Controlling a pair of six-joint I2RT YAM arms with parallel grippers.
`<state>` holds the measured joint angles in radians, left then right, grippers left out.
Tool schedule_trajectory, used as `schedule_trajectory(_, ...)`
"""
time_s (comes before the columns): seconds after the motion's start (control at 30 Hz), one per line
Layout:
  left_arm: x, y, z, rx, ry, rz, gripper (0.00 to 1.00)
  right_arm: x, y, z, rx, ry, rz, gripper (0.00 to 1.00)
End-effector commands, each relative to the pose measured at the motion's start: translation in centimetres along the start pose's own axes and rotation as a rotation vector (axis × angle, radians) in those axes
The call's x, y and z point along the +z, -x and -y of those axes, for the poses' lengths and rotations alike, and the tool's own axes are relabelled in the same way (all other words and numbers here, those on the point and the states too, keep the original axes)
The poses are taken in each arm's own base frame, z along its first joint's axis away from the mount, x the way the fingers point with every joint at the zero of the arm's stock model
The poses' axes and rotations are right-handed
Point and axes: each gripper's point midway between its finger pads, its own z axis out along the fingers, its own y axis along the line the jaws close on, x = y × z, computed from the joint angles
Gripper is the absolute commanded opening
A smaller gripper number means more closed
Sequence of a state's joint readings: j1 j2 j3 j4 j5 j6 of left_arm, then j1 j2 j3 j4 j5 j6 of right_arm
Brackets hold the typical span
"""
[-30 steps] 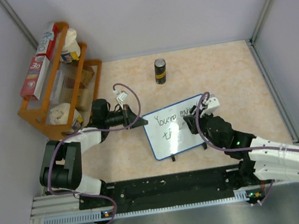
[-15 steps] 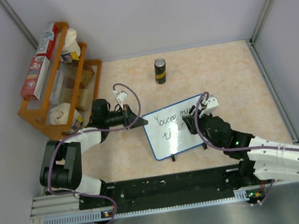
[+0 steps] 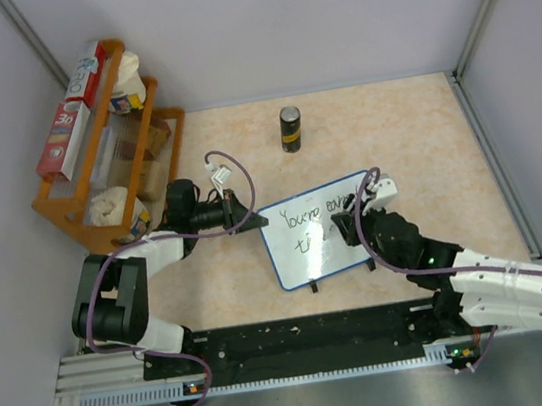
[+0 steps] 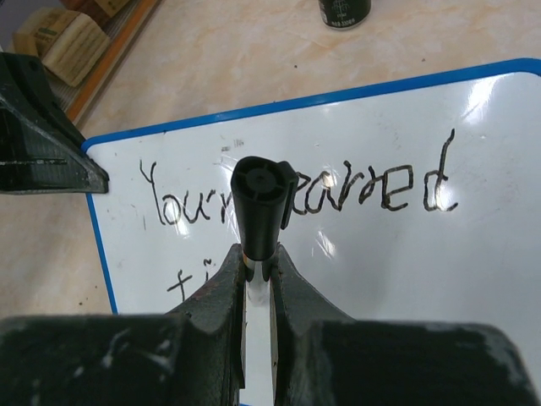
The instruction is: Write a sentence on the whiteboard
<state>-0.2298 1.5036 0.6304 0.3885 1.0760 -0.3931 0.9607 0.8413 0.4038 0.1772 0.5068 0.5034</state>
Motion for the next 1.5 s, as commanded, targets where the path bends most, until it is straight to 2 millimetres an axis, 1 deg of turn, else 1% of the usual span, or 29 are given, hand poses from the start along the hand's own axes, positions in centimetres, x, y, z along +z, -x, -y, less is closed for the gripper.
schedule_trajectory(0.0,0.4,-2.3,-3.1,0.021,0.12,-0.038,0.0,-0.5,-0.5,1.4,-0.014,-0.04,-0.007,0.0)
schedule_trajectory(0.23,0.4,-2.3,-3.1,0.021,0.12,-0.038,0.0,-0.6,-0.6,1.4,-0.015,-0.035,-0.013,0.0)
schedule_trajectory(0.47,0.4,-2.3,-3.1,0.02,0.12,-0.039,0.0,-0.3,-1.2,0.7,-0.001,-0.004,-0.027,0.0)
schedule_trajectory(0.6,0.4,-2.3,-3.1,0.021,0.12,-0.038,0.0,0.0,-0.8,0.0,0.008,0.02,-0.022,0.0)
schedule_trajectory(0.8,0.4,-2.3,-3.1,0.021,0.12,-0.038,0.0,0.5,0.6,-1.2,0.017,0.044,0.009,0.0)
schedule_trajectory(0.93,0.4,-2.3,-3.2,0.019,0.121,-0.04,0.0,0.2,2.1,-1.8,0.033,0.058,0.042,0.0)
schedule_trajectory(0.97,0.4,-2.3,-3.1,0.02,0.119,-0.04,0.0,0.1,2.2,-1.7,0.037,0.059,0.046,0.0)
schedule_trajectory(1.03,0.4,-2.3,-3.1,0.02,0.119,-0.04,0.0,-0.4,3.3,-1.6,0.058,0.059,0.078,0.0)
schedule_trajectory(1.1,0.4,-2.4,-3.2,0.019,0.119,-0.04,0.0,-0.8,3.7,-1.5,0.07,0.058,0.091,0.0)
schedule_trajectory(1.17,0.4,-2.3,-3.1,0.02,0.119,-0.04,0.0,-1.3,4.6,-1.3,0.084,0.06,0.116,0.0)
schedule_trajectory(1.27,0.4,-2.3,-3.1,0.02,0.117,-0.039,0.0,-1.6,5.4,-0.6,0.082,0.04,0.132,0.0)
schedule_trajectory(1.37,0.4,-2.4,-3.1,0.018,0.117,-0.04,0.0,-1.5,5.6,0.3,0.068,0.016,0.131,0.0)
schedule_trajectory(1.47,0.4,-2.3,-3.1,0.021,0.118,-0.038,0.0,-1.3,5.3,1.1,0.066,0.007,0.118,0.0)
